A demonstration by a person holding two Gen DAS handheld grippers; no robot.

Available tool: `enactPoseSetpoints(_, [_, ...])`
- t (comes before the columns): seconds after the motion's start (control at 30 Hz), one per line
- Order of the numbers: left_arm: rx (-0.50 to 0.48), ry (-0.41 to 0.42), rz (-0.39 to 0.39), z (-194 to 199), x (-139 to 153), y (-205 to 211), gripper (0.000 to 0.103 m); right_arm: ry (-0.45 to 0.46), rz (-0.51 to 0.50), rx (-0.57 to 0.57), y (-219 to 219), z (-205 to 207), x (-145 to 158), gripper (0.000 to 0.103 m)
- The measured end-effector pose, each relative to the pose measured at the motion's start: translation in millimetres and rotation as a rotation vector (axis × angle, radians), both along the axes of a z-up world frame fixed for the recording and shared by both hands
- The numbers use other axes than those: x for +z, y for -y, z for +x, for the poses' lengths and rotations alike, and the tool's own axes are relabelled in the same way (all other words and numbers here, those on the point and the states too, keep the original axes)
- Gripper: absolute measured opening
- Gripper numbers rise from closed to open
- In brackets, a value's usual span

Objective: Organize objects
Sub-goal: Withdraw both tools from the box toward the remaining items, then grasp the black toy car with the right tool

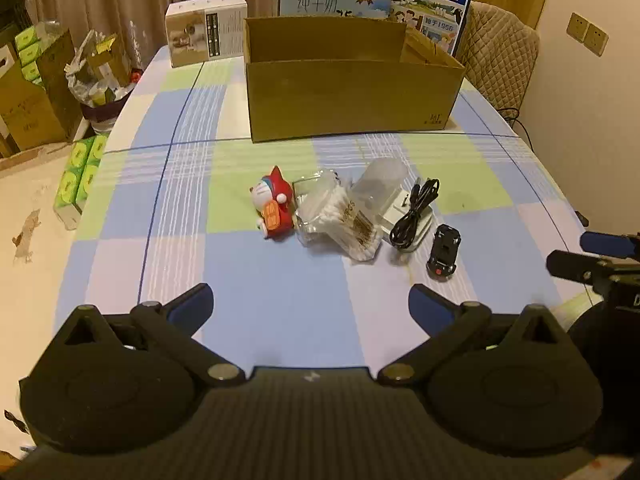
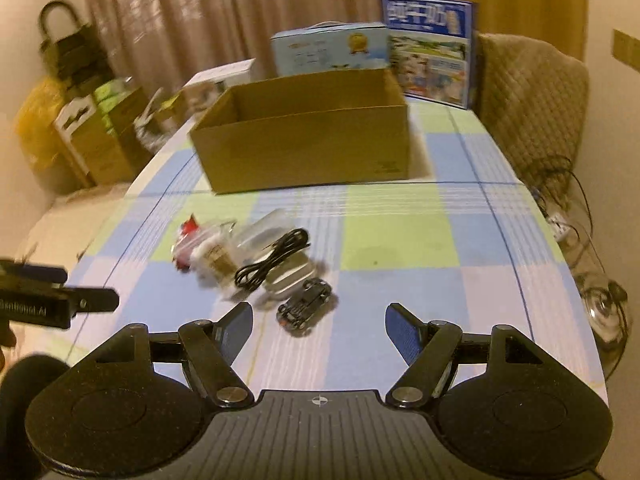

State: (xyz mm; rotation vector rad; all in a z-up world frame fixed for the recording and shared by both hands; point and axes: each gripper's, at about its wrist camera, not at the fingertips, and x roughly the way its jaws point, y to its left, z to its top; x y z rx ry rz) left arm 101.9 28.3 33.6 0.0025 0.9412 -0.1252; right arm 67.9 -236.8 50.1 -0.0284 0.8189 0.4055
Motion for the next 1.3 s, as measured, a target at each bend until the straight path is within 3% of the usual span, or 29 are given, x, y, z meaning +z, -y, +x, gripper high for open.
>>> enactPoseSetpoints(0.27, [-0.043, -0.012, 0.039, 0, -3, 7, 0.102, -0.029, -0.014, 0.096, -5, 6, -16, 0.070])
enactPoseSetpoints(0.77, [-0.211, -0.044, 0.115, 25, -19, 32, 0.102, 0.024, -0.179, 0.372, -16, 32, -31, 0.070])
enactPoseSetpoints(1.13, [-0.274, -0.066, 0.142, 55, -41, 46, 0.102, 0.011, -0.233, 0.559, -32, 64, -64, 0.071])
enactPoseSetpoints(1.3, [-0.308, -0.078, 0.150, 69, -54, 51, 0.102, -0.011, -0.254, 0.611, -41, 78, -85, 0.079])
